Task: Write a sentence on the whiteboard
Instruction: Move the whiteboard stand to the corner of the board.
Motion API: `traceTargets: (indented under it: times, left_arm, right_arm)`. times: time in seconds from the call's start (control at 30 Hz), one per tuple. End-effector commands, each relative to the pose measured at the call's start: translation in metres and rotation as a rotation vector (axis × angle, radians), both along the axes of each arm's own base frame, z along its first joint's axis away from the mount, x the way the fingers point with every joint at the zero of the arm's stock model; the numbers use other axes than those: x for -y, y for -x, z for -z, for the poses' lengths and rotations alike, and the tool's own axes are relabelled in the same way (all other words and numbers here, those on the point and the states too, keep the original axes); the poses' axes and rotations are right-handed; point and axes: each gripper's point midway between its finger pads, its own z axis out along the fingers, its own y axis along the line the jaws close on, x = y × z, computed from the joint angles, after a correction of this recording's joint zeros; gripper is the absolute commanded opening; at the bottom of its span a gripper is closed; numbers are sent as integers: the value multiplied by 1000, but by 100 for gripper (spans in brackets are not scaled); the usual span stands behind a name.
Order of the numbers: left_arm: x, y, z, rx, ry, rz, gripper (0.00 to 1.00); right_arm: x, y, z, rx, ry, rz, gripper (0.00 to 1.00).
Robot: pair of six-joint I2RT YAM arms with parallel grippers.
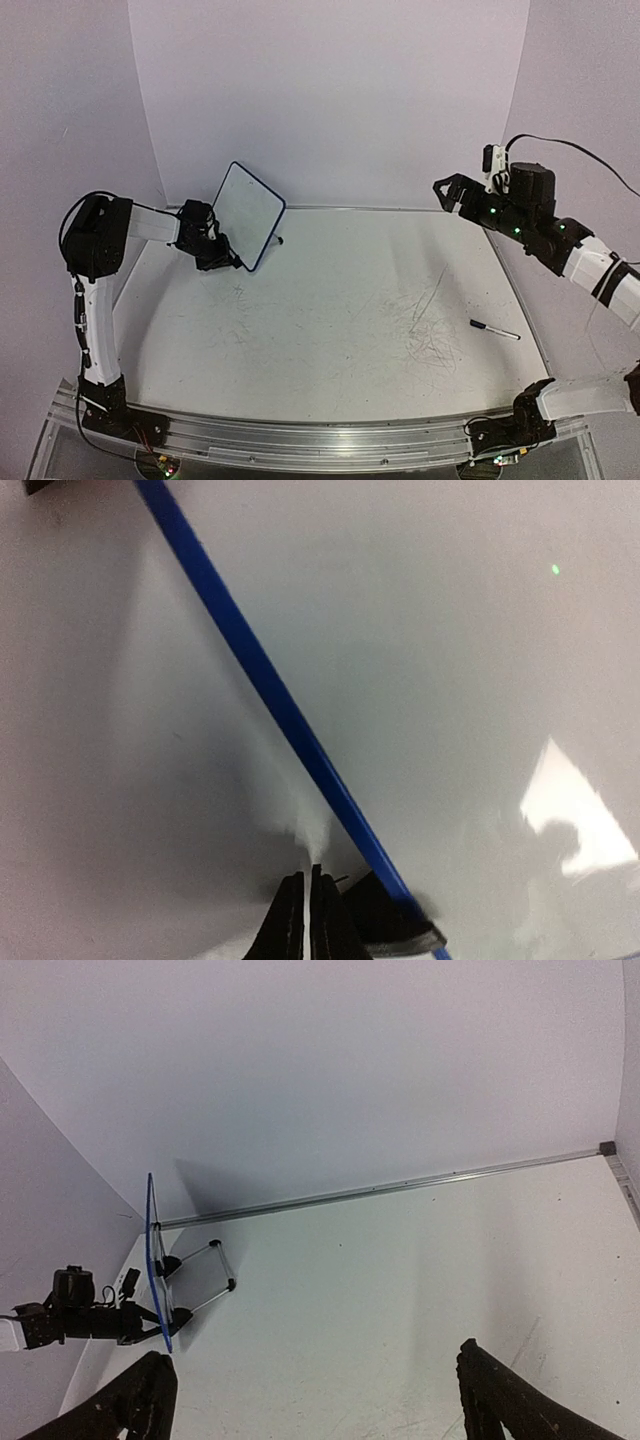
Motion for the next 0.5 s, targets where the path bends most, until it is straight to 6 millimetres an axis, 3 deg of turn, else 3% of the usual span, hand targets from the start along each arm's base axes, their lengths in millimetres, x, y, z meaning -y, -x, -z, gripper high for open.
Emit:
traceTargets:
  times: [0.0,0.2,0.33,0.4,0.47]
  left_arm:
    - [51,40,2,-51,83,59,6]
    - [118,55,-5,-29,169,101,10]
    - [160,46,-12,18,203,148,11]
    - [162,45,-14,32,193,144,12]
    - [150,52,-15,55,146,128,20]
  right_arm:
    - [-17,-10,-1,15,-60,-55,98]
    - [-35,-24,29,-66,-50,-91,98]
    - [-60,-34,67,-154,-19,-111,98]
    - [-75,-37,80,-186,-10,-139,98]
    - [-90,-37,88,-204,-1,-172,98]
